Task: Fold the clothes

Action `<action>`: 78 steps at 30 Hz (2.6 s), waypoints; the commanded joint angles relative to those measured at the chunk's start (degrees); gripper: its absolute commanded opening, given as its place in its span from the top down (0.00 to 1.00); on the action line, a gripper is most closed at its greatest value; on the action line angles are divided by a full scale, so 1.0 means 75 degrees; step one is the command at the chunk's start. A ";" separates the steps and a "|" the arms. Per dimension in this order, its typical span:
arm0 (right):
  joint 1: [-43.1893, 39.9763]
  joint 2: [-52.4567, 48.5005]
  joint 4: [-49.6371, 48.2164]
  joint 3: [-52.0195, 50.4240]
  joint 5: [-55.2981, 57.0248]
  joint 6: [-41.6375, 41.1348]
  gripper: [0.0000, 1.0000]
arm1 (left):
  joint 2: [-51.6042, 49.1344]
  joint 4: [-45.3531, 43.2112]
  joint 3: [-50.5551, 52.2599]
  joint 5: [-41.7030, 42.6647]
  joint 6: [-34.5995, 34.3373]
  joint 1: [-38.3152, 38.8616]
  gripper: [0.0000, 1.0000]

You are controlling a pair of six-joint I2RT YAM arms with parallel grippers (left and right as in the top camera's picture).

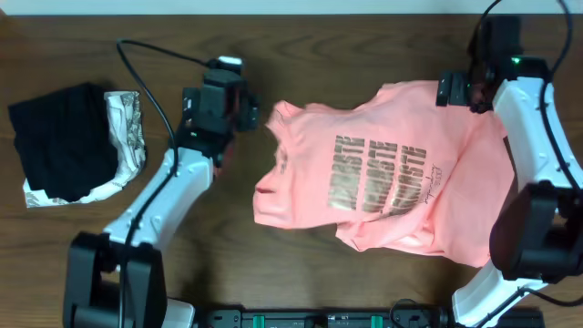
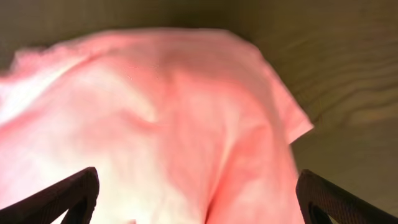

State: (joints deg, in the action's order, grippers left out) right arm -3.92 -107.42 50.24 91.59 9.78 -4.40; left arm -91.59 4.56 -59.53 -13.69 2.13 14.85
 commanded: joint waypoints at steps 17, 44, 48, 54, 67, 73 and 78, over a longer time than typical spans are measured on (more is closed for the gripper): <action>-0.0108 0.2264 0.3133 0.0323 -0.0353 -0.0356 0.99 | 0.1964 0.3010 -0.0545 0.2716 -0.0449 0.0297 0.02; -0.0134 0.0720 0.2795 -0.1058 -0.0793 -0.0583 0.96 | -0.2122 0.0764 -0.0545 0.4089 -0.0498 0.0918 0.02; -0.0134 0.0720 0.2786 -0.1058 -0.0793 -0.0583 0.96 | -0.2104 0.0562 -0.0545 0.4167 -0.0495 0.0915 0.02; -0.0134 0.0720 0.2751 -0.1058 -0.0793 -0.0580 0.96 | -0.1705 0.0344 -0.0574 0.4162 -0.0495 0.0918 0.02; -0.0131 0.0720 0.2914 -0.1058 -0.1113 -0.0580 0.99 | -0.1964 -0.0353 -0.0589 0.6137 -0.0577 0.1116 0.01; -0.0131 0.0720 0.3110 -0.1058 -0.1113 -0.0577 0.99 | -0.2620 -0.0839 -0.0600 0.6137 -0.1110 0.1110 0.01; -0.0131 0.0720 0.3191 -0.1058 -0.1113 -0.0580 0.99 | -0.3112 -0.1215 -0.0603 0.6137 -0.1131 0.1110 0.01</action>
State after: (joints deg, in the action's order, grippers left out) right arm -3.92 -102.06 73.95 83.77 1.87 -8.16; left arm -113.14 -3.75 -62.98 31.55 -5.41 23.31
